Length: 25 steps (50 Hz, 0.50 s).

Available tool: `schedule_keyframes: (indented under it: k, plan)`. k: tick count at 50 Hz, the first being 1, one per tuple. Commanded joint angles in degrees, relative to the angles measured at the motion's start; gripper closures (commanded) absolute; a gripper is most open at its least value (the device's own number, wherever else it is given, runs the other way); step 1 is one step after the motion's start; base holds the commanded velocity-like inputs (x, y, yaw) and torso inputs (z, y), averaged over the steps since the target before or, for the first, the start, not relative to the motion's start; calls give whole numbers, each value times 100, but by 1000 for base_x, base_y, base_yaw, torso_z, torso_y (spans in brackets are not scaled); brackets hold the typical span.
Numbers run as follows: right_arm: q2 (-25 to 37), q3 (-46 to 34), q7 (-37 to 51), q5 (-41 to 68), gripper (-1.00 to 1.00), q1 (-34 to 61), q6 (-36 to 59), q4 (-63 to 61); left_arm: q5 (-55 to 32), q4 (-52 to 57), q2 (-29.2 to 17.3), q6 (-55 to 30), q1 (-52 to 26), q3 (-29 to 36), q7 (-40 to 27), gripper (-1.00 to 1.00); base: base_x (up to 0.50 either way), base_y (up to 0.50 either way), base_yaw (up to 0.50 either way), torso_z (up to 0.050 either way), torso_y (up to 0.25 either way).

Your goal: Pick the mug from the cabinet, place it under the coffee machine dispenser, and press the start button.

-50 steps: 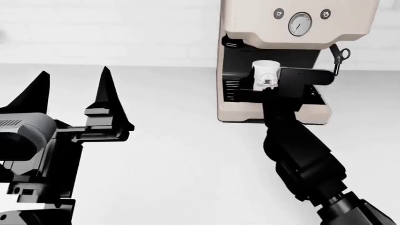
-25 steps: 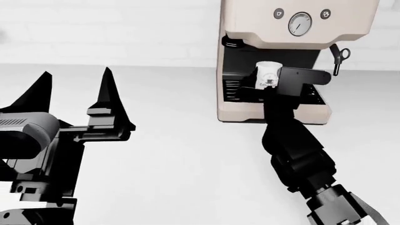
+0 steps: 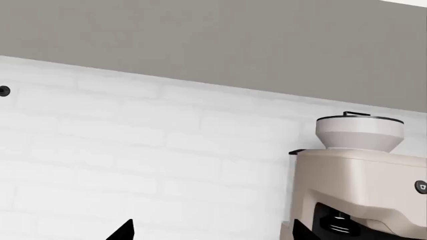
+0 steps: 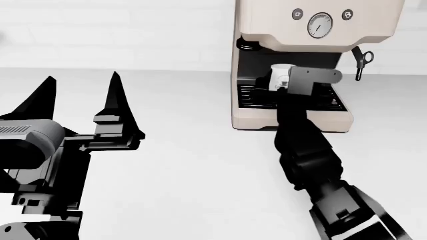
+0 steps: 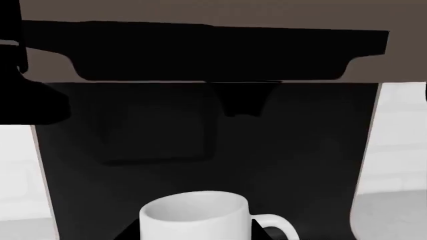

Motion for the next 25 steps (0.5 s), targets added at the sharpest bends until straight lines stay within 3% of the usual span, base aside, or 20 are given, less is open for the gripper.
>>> schedule_keyframes:
  k: [1, 19, 20, 25]
  plan:
    - [-288, 35, -178, -219, 100, 282, -253, 856, 0, -7, -18, 20, -5, 27, -15, -100, 0, 0, 0, 0, 0]
    - [-634, 145, -457, -320, 100, 499, -698, 2017, 12, -45, -38, 72, 2, 69, -18, -100, 0, 0, 0, 0, 0]
    - [-626, 156, -452, -325, -100, 492, -679, 2010, 16, -48, -39, 75, 2, 74, -18, -100, 0, 0, 0, 0, 0]
    - [-610, 190, -489, -342, -100, 479, -634, 1994, 21, -60, -43, 83, -2, 91, -21, -100, 0, 0, 0, 0, 0]
